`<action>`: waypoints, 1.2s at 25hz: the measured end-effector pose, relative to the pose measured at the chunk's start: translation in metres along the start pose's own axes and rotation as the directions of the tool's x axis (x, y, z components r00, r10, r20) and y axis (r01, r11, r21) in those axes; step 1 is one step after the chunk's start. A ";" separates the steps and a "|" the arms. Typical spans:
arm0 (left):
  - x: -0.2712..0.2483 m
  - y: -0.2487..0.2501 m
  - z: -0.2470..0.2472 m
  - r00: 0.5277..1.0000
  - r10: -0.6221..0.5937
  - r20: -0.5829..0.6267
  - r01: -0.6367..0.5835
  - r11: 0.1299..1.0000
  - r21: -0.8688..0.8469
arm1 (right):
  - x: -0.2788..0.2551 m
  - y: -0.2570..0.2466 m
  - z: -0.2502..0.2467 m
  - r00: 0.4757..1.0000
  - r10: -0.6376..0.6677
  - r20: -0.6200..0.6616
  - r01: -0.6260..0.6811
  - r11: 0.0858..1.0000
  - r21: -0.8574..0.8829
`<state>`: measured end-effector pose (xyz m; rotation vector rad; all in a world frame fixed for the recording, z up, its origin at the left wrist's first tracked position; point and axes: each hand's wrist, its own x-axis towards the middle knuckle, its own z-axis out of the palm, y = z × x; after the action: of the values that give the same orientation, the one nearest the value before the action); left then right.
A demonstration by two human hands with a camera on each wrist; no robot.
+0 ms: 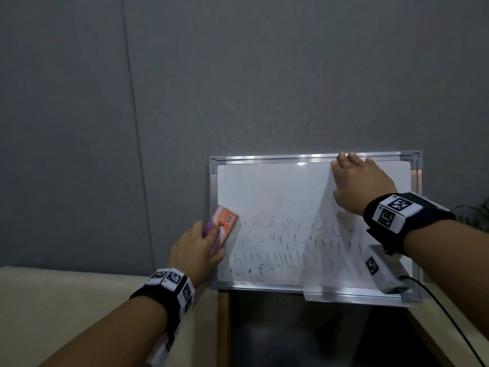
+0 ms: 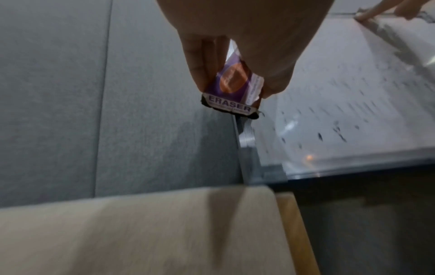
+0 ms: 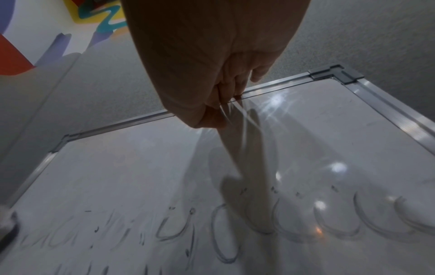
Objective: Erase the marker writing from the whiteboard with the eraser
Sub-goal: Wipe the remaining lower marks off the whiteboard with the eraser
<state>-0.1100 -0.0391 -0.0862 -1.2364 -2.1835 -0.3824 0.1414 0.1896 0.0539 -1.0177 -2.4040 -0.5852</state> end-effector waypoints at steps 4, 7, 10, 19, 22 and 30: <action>-0.033 -0.012 0.030 0.991 0.102 0.084 -0.102 0.995 0.000 | 0.000 0.000 0.001 1.000 -0.006 0.000 0.006 1.000 -0.007; -0.027 -0.012 0.025 0.995 0.085 0.057 -0.086 0.996 0.027 | 0.000 -0.001 0.001 1.000 0.000 -0.003 0.000 1.000 -0.003; -0.004 -0.002 0.007 0.997 0.079 -0.015 -0.078 0.996 0.047 | -0.001 -0.002 0.001 1.000 0.003 -0.006 -0.003 1.000 -0.001; 0.007 0.011 0.010 0.893 0.446 -0.055 -0.429 0.883 0.189 | 0.000 0.000 0.003 1.000 -0.001 -0.005 0.001 1.000 -0.008; 0.026 0.014 -0.003 0.916 0.386 -0.112 -0.362 0.913 0.187 | 0.000 0.000 0.003 1.000 -0.003 -0.005 0.003 1.000 -0.011; 0.031 0.035 -0.002 0.906 0.405 -0.121 -0.383 0.908 0.167 | 0.000 0.001 0.006 1.000 0.002 -0.004 -0.002 1.000 0.013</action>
<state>-0.0918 -0.0012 -0.0666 -1.4765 -1.7418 -0.1470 0.1407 0.1933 0.0497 -1.0123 -2.4001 -0.5695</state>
